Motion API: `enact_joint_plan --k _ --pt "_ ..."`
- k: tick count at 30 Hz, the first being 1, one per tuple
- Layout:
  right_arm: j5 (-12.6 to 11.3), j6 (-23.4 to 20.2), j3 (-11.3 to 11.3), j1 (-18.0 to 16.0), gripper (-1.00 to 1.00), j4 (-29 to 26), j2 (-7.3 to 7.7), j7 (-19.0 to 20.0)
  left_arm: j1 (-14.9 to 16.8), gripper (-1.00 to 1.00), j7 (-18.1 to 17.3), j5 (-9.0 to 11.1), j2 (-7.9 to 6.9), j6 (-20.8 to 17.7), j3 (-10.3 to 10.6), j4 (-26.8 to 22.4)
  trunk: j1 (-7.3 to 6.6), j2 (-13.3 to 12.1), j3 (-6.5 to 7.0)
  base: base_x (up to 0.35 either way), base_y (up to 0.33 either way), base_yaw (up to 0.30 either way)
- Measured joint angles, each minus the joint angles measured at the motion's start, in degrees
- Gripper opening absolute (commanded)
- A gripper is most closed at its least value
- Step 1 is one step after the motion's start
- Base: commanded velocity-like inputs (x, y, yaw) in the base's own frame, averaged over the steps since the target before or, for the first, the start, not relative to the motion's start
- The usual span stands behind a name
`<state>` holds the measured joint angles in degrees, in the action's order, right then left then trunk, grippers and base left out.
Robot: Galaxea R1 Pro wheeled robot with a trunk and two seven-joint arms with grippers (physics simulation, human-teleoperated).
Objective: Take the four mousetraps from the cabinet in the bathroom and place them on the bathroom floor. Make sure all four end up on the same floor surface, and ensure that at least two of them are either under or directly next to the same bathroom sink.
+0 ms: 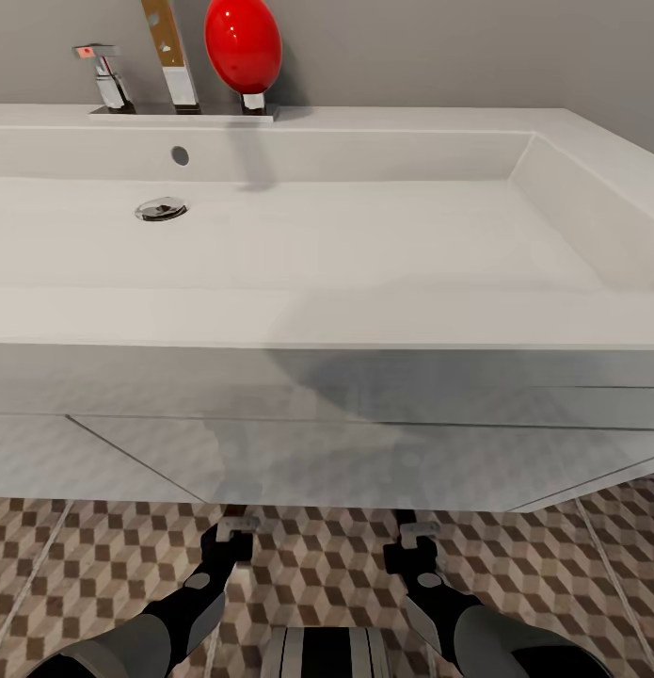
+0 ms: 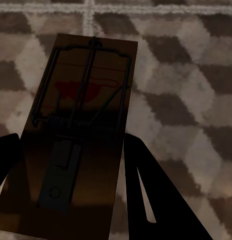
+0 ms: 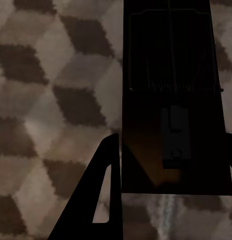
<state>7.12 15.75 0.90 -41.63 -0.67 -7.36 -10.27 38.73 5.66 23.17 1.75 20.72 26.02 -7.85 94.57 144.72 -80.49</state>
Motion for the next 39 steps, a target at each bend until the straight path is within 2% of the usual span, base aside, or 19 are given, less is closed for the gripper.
enact_joint_plan --k 33,39 --pt "0.0 -0.1 0.0 0.0 -1.0 0.0 0.08 0.0 0.0 -1.0 0.3 0.0 0.17 0.4 -0.1 0.0 0.0 0.0 0.0 0.0 0.0 0.0" --pt "0.0 -0.1 -0.1 0.0 -1.0 -0.1 0.11 0.0 0.0 -1.0 0.3 0.0 1.11 0.3 -0.1 0.0 0.0 0.0 0.0 0.0 0.0 0.0"
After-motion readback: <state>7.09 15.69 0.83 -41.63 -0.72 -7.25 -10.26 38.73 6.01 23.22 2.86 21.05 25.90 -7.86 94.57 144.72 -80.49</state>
